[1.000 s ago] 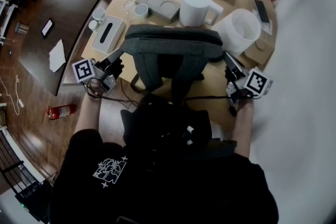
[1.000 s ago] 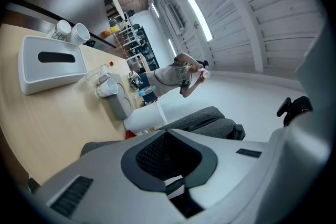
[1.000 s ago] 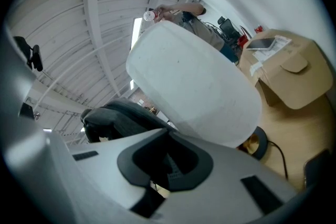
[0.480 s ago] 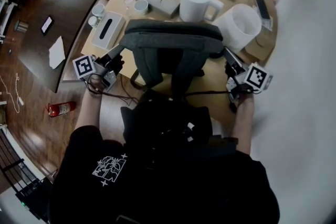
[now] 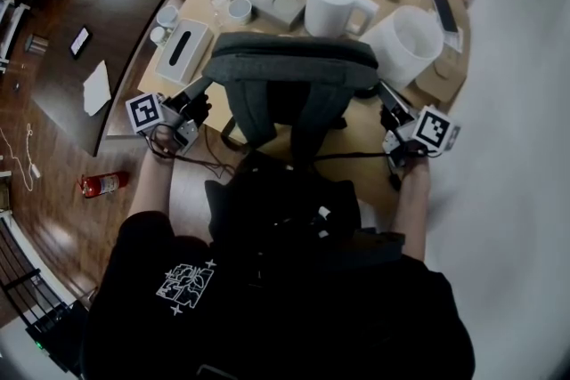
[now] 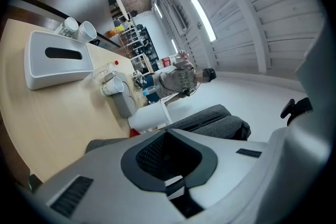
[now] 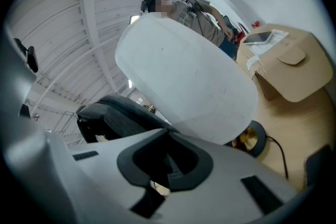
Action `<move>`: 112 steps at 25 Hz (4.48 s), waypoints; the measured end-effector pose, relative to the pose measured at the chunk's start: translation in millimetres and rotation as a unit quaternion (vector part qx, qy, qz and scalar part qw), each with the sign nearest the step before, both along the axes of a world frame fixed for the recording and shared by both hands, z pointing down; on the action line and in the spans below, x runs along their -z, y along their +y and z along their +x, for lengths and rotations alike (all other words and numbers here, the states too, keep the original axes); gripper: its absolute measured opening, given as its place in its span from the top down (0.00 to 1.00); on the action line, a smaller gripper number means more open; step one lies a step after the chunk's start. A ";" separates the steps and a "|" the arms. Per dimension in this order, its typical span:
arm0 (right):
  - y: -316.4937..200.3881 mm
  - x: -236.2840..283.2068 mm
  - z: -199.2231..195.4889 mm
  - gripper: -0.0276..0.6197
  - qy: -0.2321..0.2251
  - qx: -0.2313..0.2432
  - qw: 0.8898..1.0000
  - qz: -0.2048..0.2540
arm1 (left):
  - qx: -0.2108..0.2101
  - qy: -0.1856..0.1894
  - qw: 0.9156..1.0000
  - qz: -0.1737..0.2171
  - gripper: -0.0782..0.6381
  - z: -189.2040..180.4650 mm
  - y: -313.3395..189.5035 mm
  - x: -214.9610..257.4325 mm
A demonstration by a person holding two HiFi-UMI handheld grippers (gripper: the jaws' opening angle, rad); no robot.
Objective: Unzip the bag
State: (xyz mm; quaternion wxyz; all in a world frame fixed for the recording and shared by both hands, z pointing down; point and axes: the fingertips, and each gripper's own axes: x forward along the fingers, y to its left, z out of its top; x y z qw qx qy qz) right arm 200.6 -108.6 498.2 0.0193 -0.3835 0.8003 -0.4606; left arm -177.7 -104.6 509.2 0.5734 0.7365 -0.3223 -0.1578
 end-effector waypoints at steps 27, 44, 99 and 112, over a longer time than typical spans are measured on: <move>13.8 19.2 8.0 0.81 0.012 -0.009 0.999 0.044 | 0.015 -0.030 0.999 0.040 0.76 -6.5 15.1 14.7; 24.6 89.5 -8.5 0.93 0.025 -0.003 0.990 0.138 | 0.025 -0.101 0.982 0.156 0.90 2.3 14.0 100.4; -13.6 223.9 -137.4 0.93 0.154 0.041 0.919 0.360 | 0.018 -0.312 0.871 0.380 0.89 135.1 -22.1 237.9; -14.3 222.3 -141.3 0.93 0.158 0.046 0.919 0.358 | 0.018 -0.312 0.871 0.379 0.89 133.4 -20.9 237.4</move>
